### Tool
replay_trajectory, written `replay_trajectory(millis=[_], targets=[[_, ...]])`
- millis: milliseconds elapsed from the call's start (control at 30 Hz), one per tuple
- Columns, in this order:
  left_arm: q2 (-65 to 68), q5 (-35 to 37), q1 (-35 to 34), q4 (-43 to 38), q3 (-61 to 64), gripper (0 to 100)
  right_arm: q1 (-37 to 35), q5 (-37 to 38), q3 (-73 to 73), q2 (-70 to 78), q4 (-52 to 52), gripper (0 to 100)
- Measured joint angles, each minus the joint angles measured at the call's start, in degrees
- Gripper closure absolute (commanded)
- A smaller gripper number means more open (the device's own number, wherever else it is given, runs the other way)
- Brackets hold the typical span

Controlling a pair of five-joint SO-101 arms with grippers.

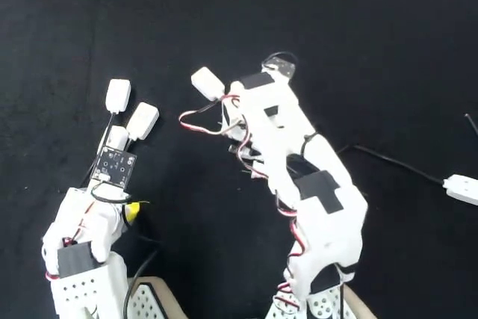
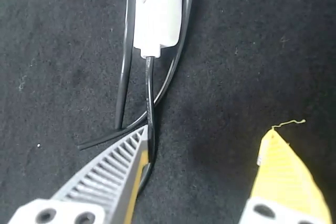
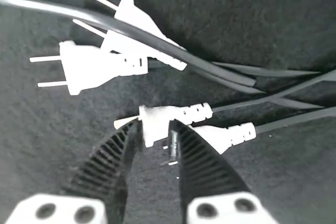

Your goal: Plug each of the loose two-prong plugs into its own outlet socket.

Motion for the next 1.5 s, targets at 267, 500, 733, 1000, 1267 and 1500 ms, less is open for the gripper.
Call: replay_trajectory(millis=[267,500,733,1000,1267,1500], targets=[[0.0,0.0,0.0,0.0,0.0,67,0.0,2.81,-5.1,1.93,5.8,98.6],[0.0,0.0,0.0,0.0,0.0,67,-4.04,8.18,-10.11,5.54,15.12,98.6],[0.0,0.0,0.0,0.0,0.0,67,-6.07,15.74,-10.64,6.07,17.32,98.6],[0.0,0.0,0.0,0.0,0.0,67,-5.98,24.0,-10.81,4.57,19.96,98.6],[0.0,0.0,0.0,0.0,0.0,67,-5.98,24.88,-8.18,-10.64,22.07,98.3],[0.0,0.0,0.0,0.0,0.0,67,-2.81,19.6,4.13,-13.98,12.04,80.9]])
